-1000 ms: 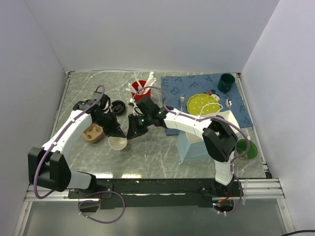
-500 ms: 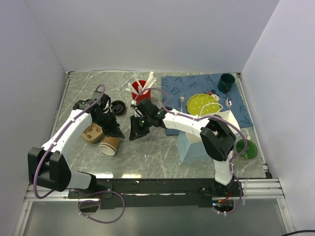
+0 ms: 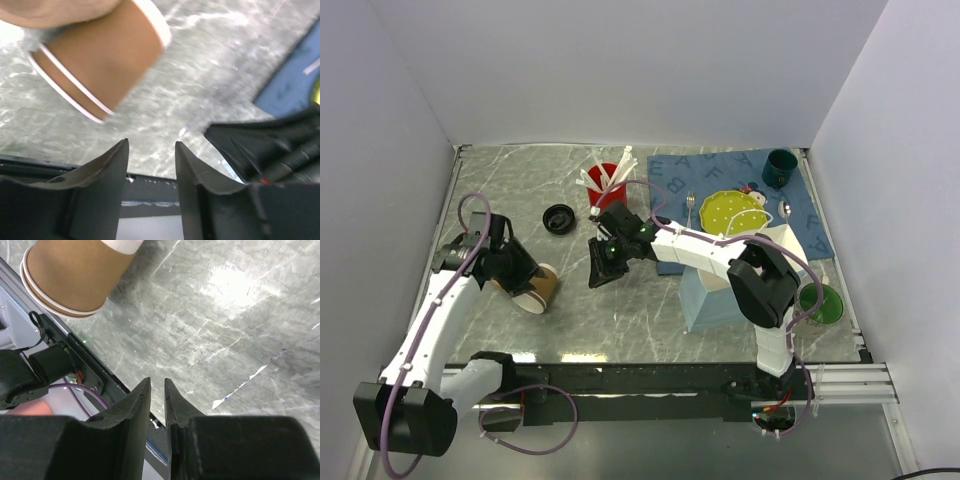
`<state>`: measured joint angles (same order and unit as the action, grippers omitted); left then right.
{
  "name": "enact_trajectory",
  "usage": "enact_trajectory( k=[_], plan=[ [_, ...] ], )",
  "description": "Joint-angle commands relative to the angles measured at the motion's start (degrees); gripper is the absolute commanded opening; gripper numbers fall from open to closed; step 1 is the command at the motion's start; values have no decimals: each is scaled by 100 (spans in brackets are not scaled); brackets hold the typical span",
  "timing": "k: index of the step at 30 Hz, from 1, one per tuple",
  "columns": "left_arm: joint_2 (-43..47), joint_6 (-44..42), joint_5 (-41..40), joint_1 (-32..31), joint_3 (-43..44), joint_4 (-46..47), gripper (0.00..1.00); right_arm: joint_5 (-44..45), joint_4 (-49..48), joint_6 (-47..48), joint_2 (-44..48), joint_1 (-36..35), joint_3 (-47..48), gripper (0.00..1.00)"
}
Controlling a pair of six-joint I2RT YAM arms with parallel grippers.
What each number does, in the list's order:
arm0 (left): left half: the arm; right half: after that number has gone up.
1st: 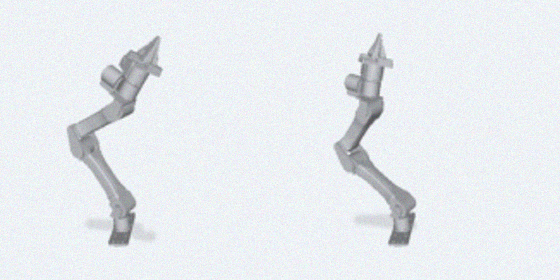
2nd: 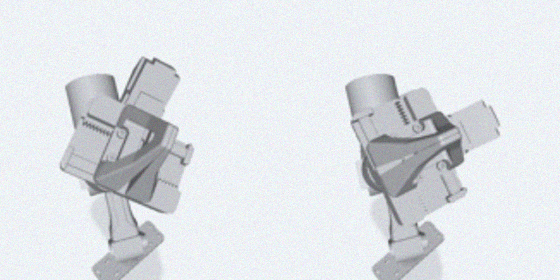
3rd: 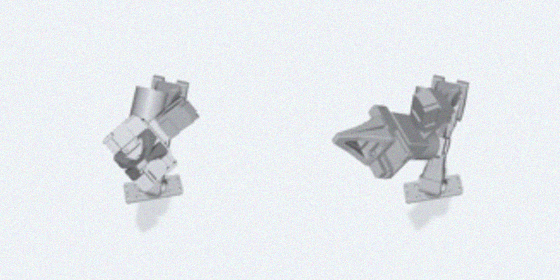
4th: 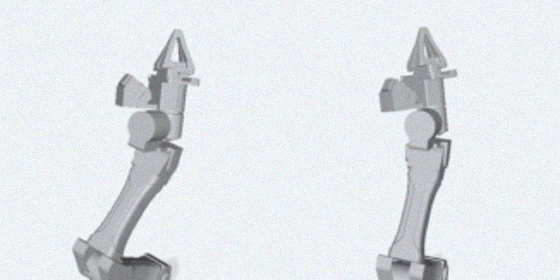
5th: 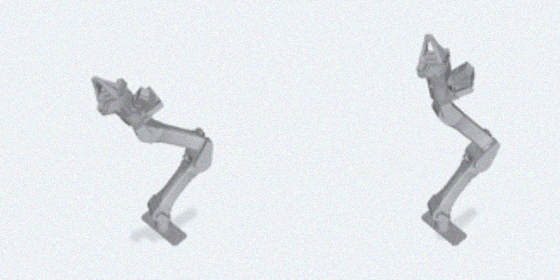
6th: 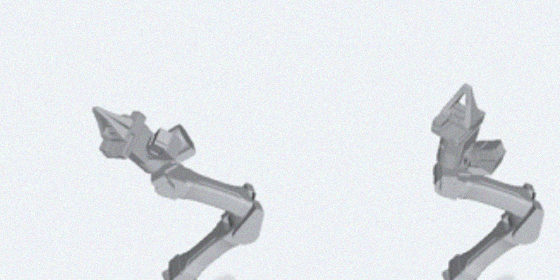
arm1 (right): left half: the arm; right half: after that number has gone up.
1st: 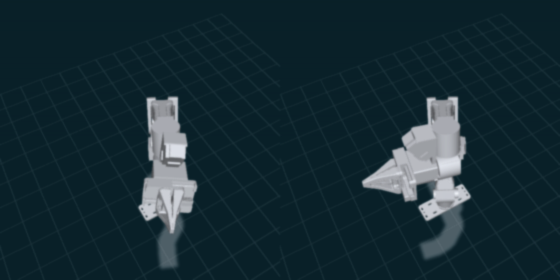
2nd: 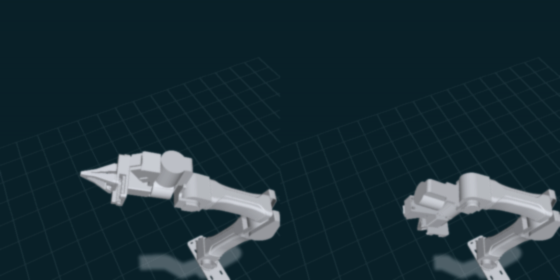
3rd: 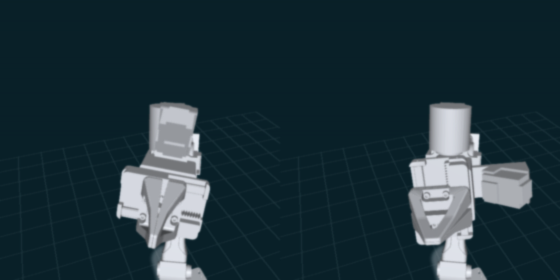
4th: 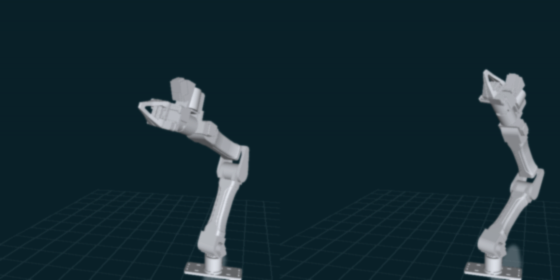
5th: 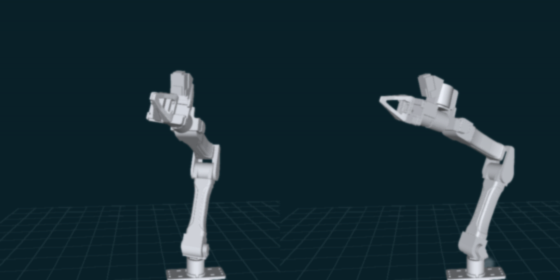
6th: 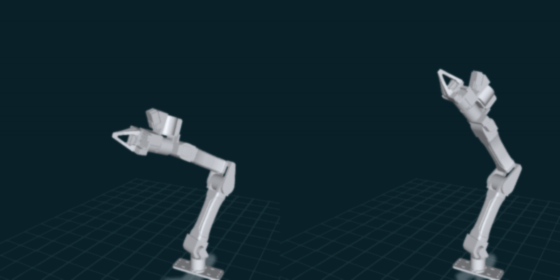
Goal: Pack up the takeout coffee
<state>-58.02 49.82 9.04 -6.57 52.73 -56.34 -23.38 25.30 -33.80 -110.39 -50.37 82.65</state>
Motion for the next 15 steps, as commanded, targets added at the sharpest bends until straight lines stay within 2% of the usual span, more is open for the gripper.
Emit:
enact_trajectory(
  k=[1, 3, 6, 10, 15],
  plan=[
    [89, 107, -279, 59, -245, 501, 42, 70, 133, 128, 325, 18, 199, 25],
    [203, 133, -568, 59, -394, 527, 37, 52, 133, 137, 342, 27, 181, 25],
    [326, 220, -762, 68, -693, 580, 35, 35, 124, 137, 360, 18, 129, 25],
    [502, 344, -886, 68, -843, 378, 41, 26, 168, 146, 369, 27, 41, 25],
    [599, 458, -1115, 68, -992, 412, 41, -53, 160, 146, 308, 18, 23, 25]
  ],
)
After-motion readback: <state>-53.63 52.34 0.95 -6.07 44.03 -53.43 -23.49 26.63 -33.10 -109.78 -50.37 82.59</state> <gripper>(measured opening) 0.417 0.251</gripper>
